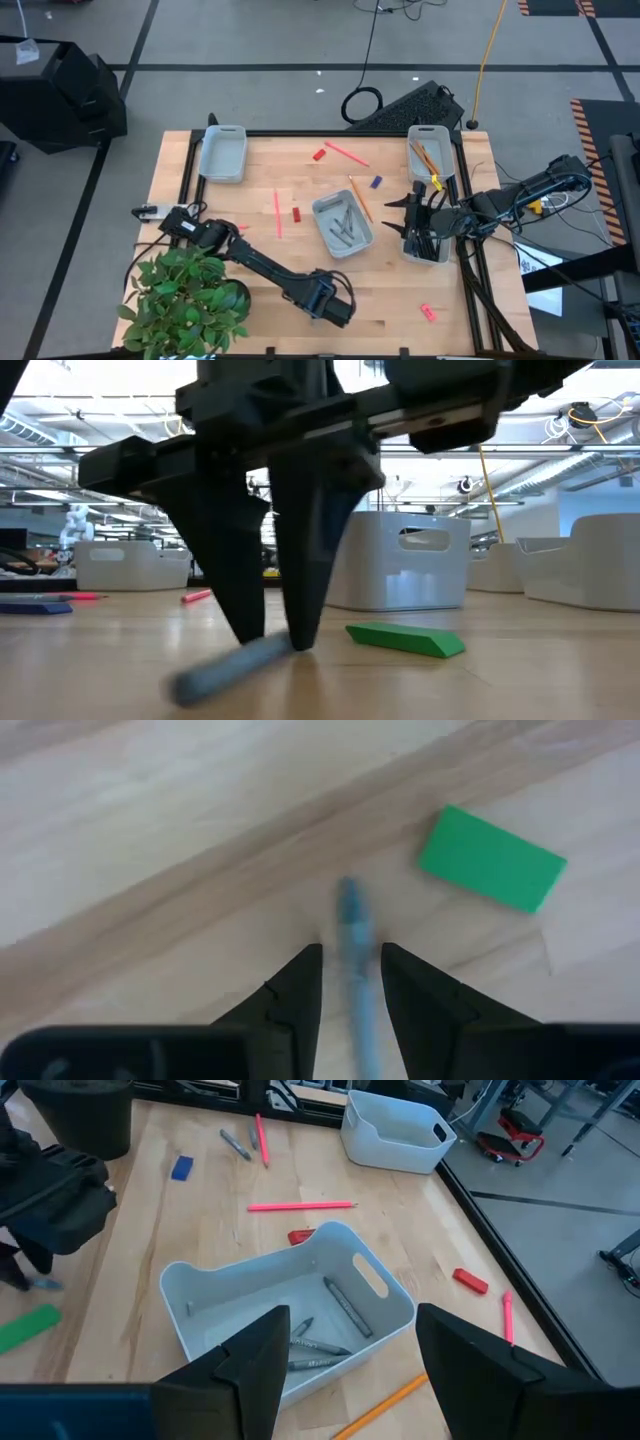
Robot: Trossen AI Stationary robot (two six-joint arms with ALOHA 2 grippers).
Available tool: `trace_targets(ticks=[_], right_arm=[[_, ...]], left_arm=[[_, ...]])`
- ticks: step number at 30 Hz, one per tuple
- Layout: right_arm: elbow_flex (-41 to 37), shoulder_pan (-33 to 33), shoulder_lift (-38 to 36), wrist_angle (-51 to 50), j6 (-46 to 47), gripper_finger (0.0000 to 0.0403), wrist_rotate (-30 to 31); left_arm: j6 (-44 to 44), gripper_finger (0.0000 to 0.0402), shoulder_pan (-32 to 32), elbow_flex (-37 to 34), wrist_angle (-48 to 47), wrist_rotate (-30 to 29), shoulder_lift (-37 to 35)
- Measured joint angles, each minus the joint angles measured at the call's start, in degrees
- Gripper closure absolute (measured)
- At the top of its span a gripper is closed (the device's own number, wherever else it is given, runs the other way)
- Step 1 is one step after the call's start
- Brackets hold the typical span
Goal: Sort crayons/erasers/pens/pencils in bins
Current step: Put the gray crayon into the bottom left gray bin
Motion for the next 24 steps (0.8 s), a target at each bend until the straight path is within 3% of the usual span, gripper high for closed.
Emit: trace_targets(ticks=[7, 16, 24], right_arm=[[0.0, 0.0, 0.0, 0.02, 0.02, 0.019, 0.0], [0.0, 0.08, -0.02, 1.4, -1.88, 0.019, 0.02], [0.0, 6.44, -0.24, -0.87, 3.9, 0.019, -5.99]], left_arm=[[1.37, 0.0297, 0.16, -1.18, -2.01, 0.07, -0.14], [4.18, 0.0388, 1.37, -1.27, -2.83, 2.05, -0.14], [9.69, 0.0366, 3.34, -1.68, -4.57, 4.4, -1.23]])
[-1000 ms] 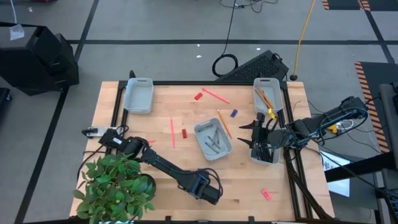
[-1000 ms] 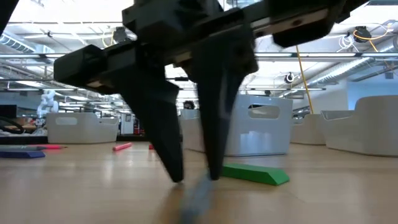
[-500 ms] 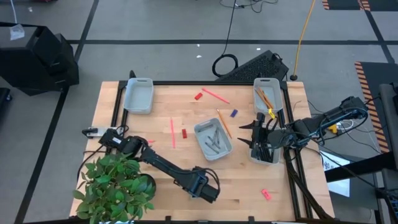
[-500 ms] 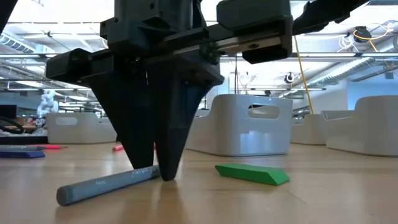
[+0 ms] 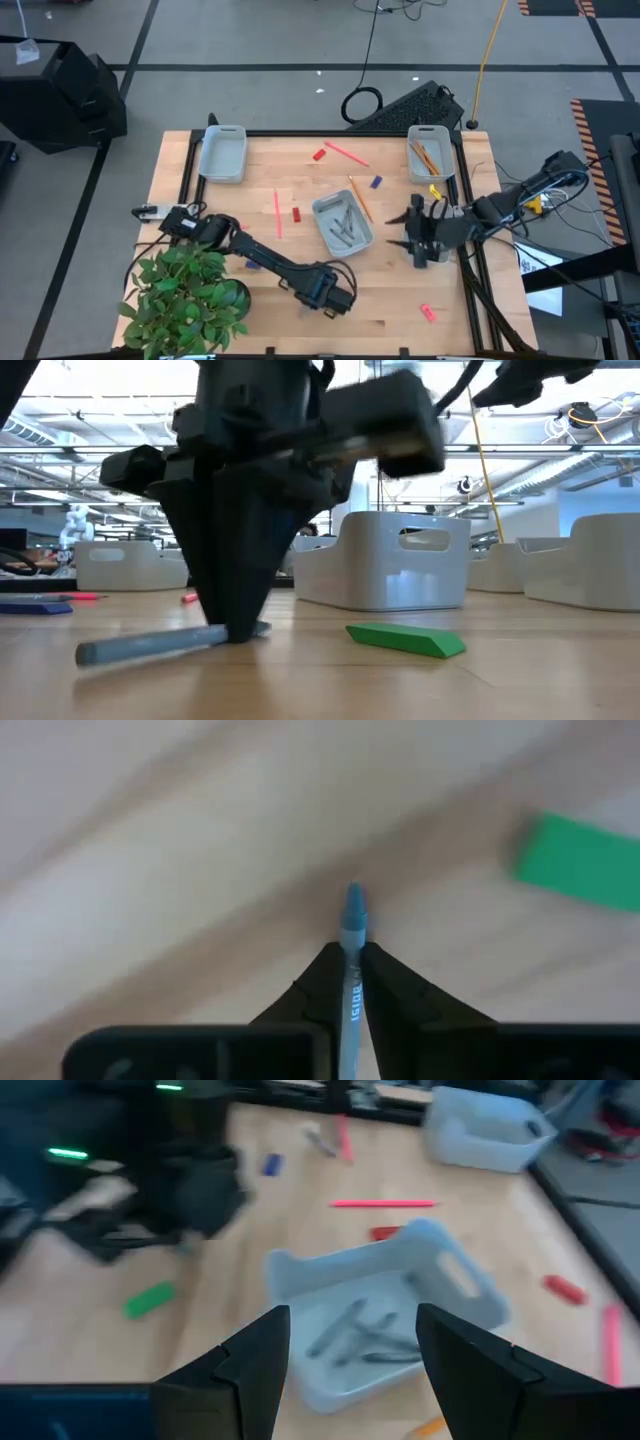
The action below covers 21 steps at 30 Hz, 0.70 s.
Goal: Sort crayons/erasers/pens/pencils in bins
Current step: Put the gray crayon into the bottom left gray bin
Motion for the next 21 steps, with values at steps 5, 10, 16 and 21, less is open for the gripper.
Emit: trace_targets(ticks=[5, 10, 16, 21], right_arm=[[0.02, 6.37, 0.0, -3.19, 3.87, 0.019, -0.15], [0.02, 9.97, 0.02, -5.49, 5.96, 0.019, -0.03], [0.02, 10.58, 0.02, -6.04, 6.07, 0.019, 0.0], [0.02, 9.97, 0.02, -5.65, 5.31, 0.019, 0.16]], left_arm=[[4.31, 0.0383, 2.84, -0.06, -1.88, -2.16, -3.81], [6.59, 0.0384, 4.72, 0.03, -2.05, -6.92, -9.51], [9.86, 0.0378, 7.98, 0.1, -0.89, -15.55, -17.12], [14.3, 0.0382, 12.45, 0.14, 5.62, -21.2, -21.26]])
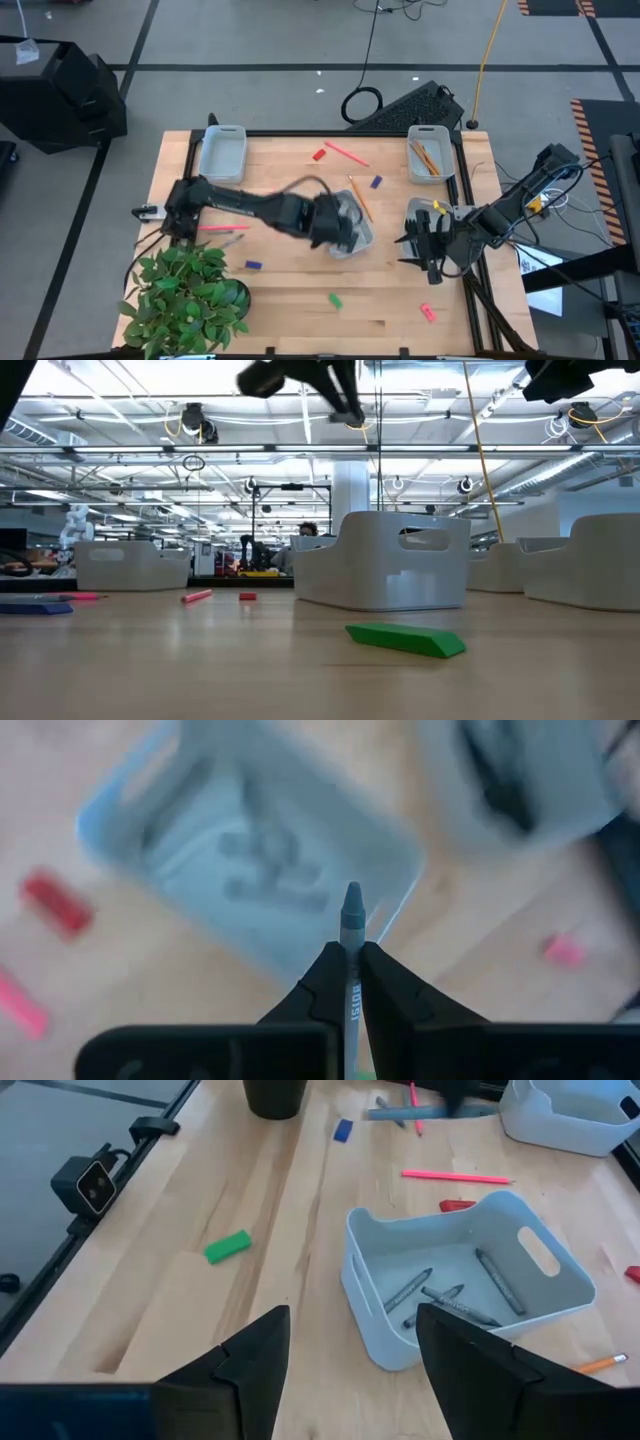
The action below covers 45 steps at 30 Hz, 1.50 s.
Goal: Sort crayons/erasers/pens/pencils in bins
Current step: Put the gray crayon into the bottom left gray bin
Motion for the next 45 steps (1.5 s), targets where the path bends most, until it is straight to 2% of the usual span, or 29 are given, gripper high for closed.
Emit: trace_targets(ticks=[4, 10, 16, 21, 33, 42, 45], right_arm=[[0.0, -0.35, 0.0, -0.02, 0.39, 0.019, 0.01], [0.0, -0.35, -0.02, -0.25, 3.42, 0.019, -0.13], [0.0, -0.35, -0.02, -0.33, 4.78, 0.019, -0.14], [0.0, -0.38, -0.02, -0.31, 5.46, 0.019, -0.95], [0.0, -0.38, 0.09, 0.23, 6.57, 0.019, -1.91], [0.0, -0.38, 0.11, 1.9, 6.39, 0.019, -3.31], [0.0, -0.38, 0.1, 1.87, 6.33, 0.019, -3.27]], left_arm=[[3.68, 0.0382, 3.97, 0.09, 6.73, -0.16, -0.03], [0.14, 0.0382, 8.0, 0.18, 8.75, 0.17, 2.89], [0.05, 0.0379, 8.17, 0.13, 9.91, -0.16, 8.17], [-4.03, 0.0379, 7.78, 0.07, 8.86, 1.99, 13.74], [-4.99, 0.0376, 8.47, 0.13, 8.08, 3.13, 18.03], [-3.93, 0.0303, 9.76, 0.13, 8.25, 4.84, 18.21], [-2.66, 0.0292, 9.95, 0.15, 7.86, 5.6, 17.52]])
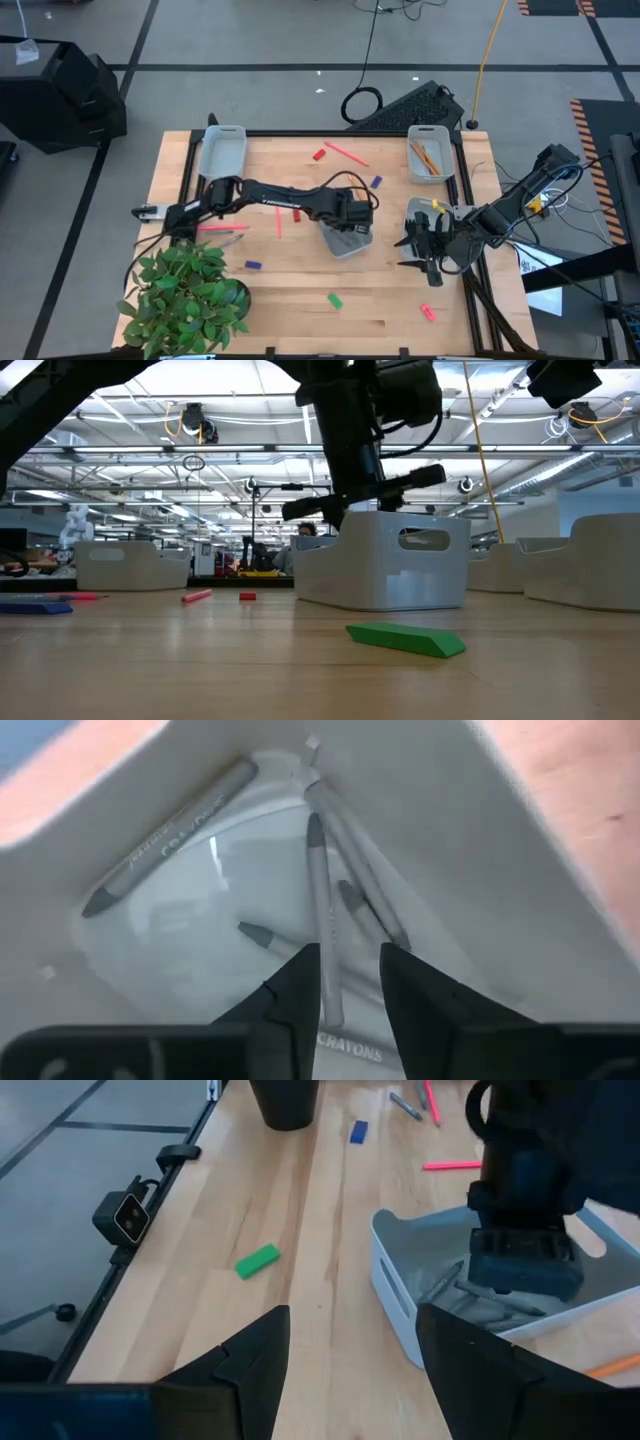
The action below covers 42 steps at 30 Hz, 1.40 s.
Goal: Sort crayons/erasers/pens/pencils in bins
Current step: Put the gray crayon into the bottom left gray bin
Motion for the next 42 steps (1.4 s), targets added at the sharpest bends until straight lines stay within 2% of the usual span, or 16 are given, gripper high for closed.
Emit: trace_targets(ticks=[5, 9, 15, 17, 22, 28, 34, 39, 42], right_arm=[[-0.02, 0.0, 0.01, 1.4, -0.25, 0.019, 0.07], [-0.02, -0.03, -0.01, 4.29, -1.81, 0.019, 0.36], [-0.02, -1.35, 0.12, 7.54, -4.53, 0.019, 0.5], [-0.04, -1.93, 0.15, 7.65, -4.54, 0.019, 0.47], [-0.04, -2.4, 0.3, 7.93, -3.33, 0.019, 0.37], [-0.04, -2.43, 0.5, 8.18, -2.84, 0.019, 0.25], [-0.04, -3.03, 0.52, 8.15, -2.64, 0.019, 0.27], [-0.04, -4.4, 0.54, 8.16, -0.11, 0.019, 0.28], [-0.04, -5.43, 0.54, 8.14, 1.08, 0.019, 0.31]], left_arm=[[2.6, 0.0289, -0.46, 0.69, -5.16, -3.15, -6.24], [3.03, 0.0289, -1.88, 0.68, -14.7, -6.94, -12.22], [2.98, 0.0289, -5.93, 0.47, -33.97, -6.55, -17.91], [3.66, 0.0289, -7.68, -1.02, -36.21, -5.52, -18.7], [6.93, 0.0289, -10.82, -13.26, -32.49, 2.49, -24.47], [8.66, 0.0289, -11.57, -34.51, -30.83, 7.67, -33.68], [13.02, 0.0289, -10.9, -52.56, -23.15, 11.9, -44.81], [18.95, 0.0288, -10.15, -64.04, -17.04, 18.36, -49.35], [22.7, 0.0288, -9.34, -68.44, -15.15, 19.14, -49.75]])
